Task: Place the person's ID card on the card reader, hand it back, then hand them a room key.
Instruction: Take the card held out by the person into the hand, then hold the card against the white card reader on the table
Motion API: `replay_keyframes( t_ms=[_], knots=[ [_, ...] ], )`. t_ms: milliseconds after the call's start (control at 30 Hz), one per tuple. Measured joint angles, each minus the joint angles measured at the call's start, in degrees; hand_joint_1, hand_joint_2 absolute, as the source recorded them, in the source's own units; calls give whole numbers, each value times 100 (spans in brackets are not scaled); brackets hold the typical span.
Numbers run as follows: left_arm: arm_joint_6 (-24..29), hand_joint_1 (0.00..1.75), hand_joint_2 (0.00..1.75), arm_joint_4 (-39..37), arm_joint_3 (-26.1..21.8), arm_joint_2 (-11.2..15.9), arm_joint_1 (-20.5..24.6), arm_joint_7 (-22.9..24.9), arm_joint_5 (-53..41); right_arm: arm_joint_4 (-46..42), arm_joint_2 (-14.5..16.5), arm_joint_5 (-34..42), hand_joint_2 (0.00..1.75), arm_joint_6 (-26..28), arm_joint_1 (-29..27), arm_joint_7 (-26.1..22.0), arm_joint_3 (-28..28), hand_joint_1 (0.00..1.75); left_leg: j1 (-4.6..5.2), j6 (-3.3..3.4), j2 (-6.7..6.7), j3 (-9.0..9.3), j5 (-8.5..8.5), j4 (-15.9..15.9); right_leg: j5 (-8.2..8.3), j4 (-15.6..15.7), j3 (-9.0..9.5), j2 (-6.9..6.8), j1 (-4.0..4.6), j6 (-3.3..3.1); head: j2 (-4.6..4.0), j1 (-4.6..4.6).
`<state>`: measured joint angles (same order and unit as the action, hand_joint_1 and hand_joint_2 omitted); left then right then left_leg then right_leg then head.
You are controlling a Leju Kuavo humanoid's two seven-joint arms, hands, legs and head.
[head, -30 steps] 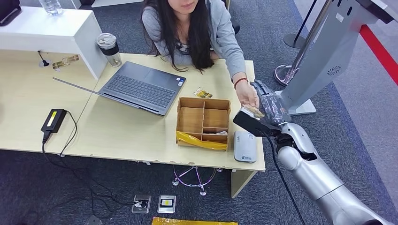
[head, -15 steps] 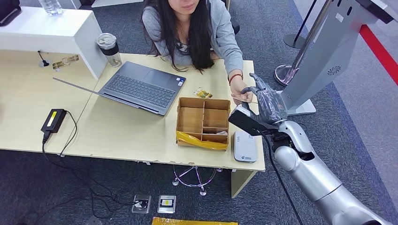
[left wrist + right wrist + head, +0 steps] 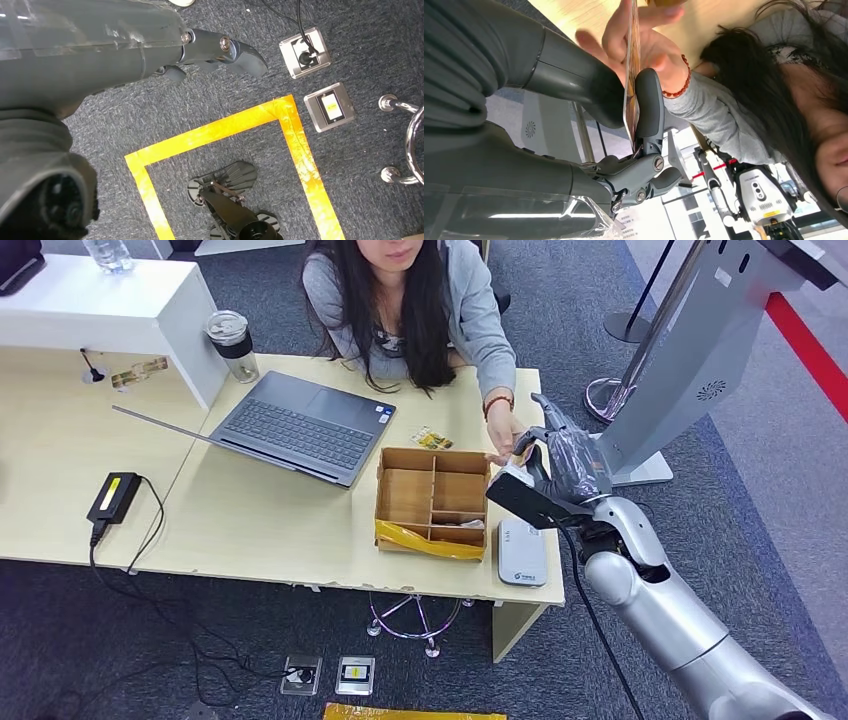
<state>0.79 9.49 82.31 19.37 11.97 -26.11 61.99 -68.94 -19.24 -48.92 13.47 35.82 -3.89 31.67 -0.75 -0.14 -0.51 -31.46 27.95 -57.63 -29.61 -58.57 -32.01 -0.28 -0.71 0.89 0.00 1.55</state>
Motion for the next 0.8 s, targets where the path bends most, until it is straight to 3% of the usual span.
replay_keyframes(
  t_ms=[800],
  knots=[
    [52, 0, 0, 0, -2, 0, -9, 55, 44, -72, -307, 296, 175, -574, -666, 132, 93, 175, 0, 0, 2, 1, 0, 0, 0, 2, -1, 2, 0, 0, 0, -1]
  ],
)
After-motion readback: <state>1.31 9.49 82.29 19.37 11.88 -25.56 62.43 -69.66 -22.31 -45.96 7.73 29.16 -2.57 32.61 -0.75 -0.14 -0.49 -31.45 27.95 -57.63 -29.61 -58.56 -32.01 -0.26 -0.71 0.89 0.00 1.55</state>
